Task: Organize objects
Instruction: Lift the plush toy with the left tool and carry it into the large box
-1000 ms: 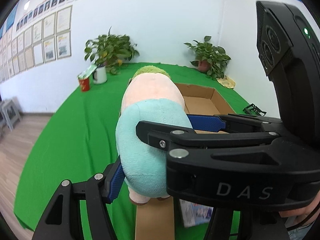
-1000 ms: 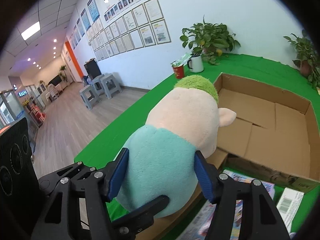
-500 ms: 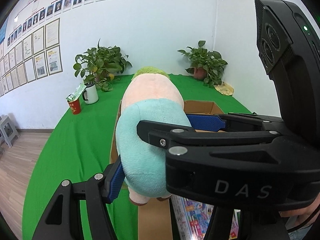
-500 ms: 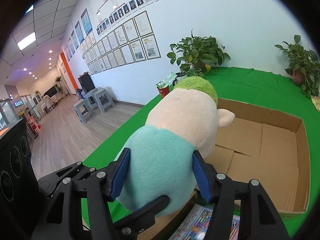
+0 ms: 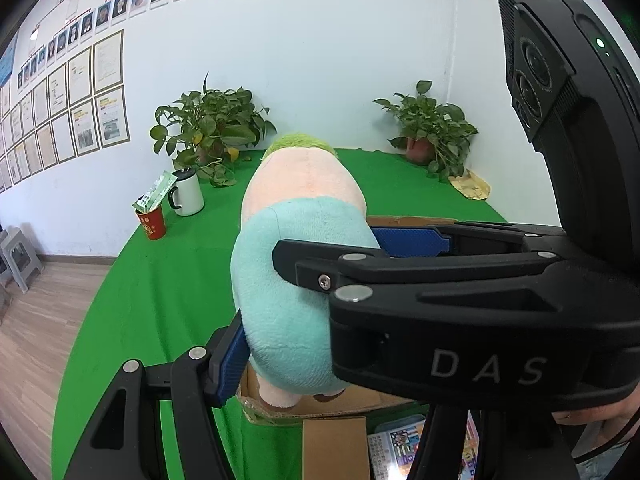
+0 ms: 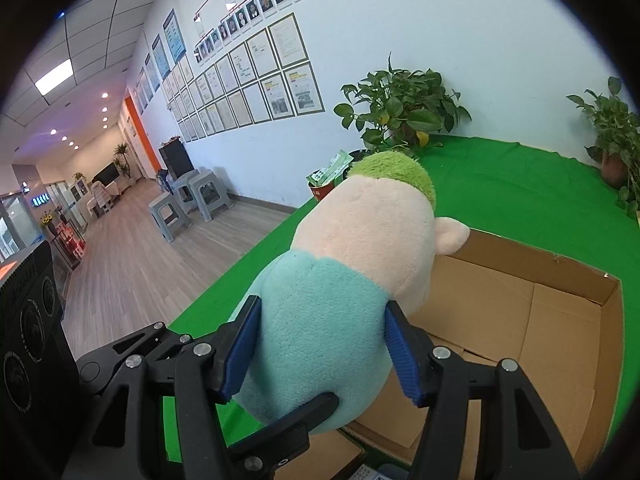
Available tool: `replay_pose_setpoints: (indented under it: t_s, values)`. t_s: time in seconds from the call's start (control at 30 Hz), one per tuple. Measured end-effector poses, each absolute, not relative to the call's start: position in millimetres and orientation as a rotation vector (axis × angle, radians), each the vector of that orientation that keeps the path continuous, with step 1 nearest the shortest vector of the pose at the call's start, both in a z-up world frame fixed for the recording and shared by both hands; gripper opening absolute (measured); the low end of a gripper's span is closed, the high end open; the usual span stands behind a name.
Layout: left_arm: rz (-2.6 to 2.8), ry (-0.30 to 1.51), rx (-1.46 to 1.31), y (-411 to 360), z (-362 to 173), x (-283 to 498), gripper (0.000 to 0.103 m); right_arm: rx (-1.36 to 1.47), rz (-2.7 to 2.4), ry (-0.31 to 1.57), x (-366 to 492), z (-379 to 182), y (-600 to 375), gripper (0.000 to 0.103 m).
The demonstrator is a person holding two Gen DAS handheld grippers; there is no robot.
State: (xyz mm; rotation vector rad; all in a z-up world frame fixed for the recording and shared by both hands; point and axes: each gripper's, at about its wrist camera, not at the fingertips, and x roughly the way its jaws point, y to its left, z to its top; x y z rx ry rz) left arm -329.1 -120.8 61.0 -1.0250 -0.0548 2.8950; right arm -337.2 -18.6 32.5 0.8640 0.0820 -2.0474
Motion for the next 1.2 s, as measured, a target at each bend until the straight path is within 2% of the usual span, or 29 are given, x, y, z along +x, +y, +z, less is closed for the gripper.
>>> replay_pose_setpoints:
  t_s: [0.83,1.03,1.2]
  values:
    - [2.761,-0.156,-1.432,-167,-94,-418,0.061,1.125,-1.861,-0.011,-409,-93,-44,0.059]
    - [2.759,-0.197,-1.46,-174,-105,-418,0.072,1.128,-1.844,0.0,-411,-97,-50,0.06]
    - [2.773,-0.184,-1.441,-173,-95,-397,0.075,1.143,-1.833,-0.031,-411,-99,-46,0.064]
